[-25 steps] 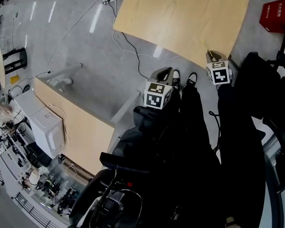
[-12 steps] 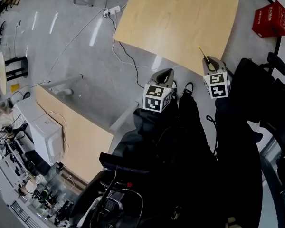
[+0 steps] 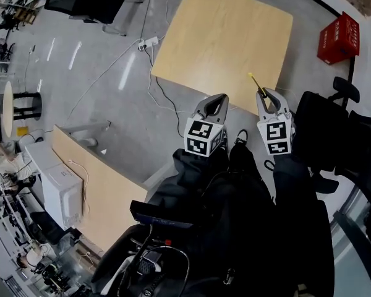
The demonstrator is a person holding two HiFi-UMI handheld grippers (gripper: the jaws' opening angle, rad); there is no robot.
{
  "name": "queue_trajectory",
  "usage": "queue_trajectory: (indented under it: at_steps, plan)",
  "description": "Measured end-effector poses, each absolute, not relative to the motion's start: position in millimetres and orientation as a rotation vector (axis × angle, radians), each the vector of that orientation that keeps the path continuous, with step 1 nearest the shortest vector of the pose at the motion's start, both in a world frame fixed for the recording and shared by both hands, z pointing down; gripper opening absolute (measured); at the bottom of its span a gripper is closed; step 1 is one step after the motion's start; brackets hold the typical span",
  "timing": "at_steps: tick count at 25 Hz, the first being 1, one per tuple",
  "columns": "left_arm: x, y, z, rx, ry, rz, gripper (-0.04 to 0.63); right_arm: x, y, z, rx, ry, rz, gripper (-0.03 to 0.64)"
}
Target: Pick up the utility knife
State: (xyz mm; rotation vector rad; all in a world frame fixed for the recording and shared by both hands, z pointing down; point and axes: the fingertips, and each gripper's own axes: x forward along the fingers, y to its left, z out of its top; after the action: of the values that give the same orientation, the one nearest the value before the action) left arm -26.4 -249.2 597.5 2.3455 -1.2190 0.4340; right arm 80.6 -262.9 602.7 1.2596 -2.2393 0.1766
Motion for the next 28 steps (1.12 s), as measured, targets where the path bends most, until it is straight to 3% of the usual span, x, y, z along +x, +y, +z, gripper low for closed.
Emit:
queue_trajectory:
  at_steps: [28]
  plan:
    - [-20, -274, 381, 2.697, -1.442, 0.052, 0.0, 114, -224, 368, 1.637, -2.551, -0.144, 0.064]
